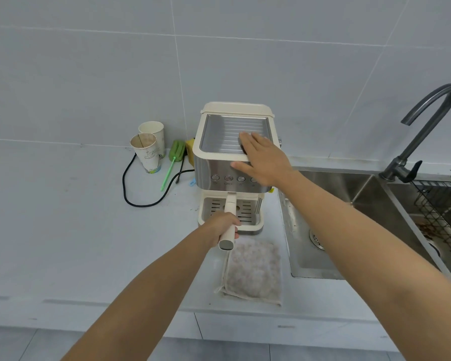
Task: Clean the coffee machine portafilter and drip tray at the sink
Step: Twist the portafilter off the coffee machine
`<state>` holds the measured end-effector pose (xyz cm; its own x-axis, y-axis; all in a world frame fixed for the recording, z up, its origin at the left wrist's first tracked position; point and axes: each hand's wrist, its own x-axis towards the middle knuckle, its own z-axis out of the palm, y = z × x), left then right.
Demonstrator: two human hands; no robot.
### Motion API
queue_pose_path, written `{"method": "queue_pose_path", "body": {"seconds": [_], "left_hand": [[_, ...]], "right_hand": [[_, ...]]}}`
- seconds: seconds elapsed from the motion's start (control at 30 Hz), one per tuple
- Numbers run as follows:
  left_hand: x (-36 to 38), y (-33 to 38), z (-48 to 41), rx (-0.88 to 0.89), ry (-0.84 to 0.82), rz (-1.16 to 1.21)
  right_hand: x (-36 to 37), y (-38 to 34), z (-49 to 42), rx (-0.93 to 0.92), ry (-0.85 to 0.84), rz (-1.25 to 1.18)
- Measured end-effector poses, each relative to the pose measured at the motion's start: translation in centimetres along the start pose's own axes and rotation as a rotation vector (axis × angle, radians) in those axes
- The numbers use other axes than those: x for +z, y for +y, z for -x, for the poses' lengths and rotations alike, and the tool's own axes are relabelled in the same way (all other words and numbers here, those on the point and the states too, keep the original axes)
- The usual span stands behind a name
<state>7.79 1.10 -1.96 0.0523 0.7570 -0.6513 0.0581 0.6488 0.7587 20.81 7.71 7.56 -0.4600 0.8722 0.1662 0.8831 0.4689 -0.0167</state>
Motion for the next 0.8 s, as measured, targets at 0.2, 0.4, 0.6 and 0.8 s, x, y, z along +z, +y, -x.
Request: {"method": "queue_pose_path", "body": {"seconds": [0.2,0.4,0.6,0.8], "left_hand": [[1.4,-0.4,-0.6,0.074,0.157,-0.170],[1.7,-0.8,-1.1,0.162,0.244,-0.350],[1.6,-0.7,-1.0,0.178,0.233,-0.387],[1.4,-0.8,-1.5,0.188,0.238,-0.396]], "right_hand": [[0.7,0.2,-0.2,-0.043,0.087,0.090],[1.0,0.3,-0.3,-0.069,0.134,0.125],[0.9,0.4,-0.3,-0.076,0.143,0.121],[0.8,0.3,-0.2,-0.067,0.143,0.107]]}}
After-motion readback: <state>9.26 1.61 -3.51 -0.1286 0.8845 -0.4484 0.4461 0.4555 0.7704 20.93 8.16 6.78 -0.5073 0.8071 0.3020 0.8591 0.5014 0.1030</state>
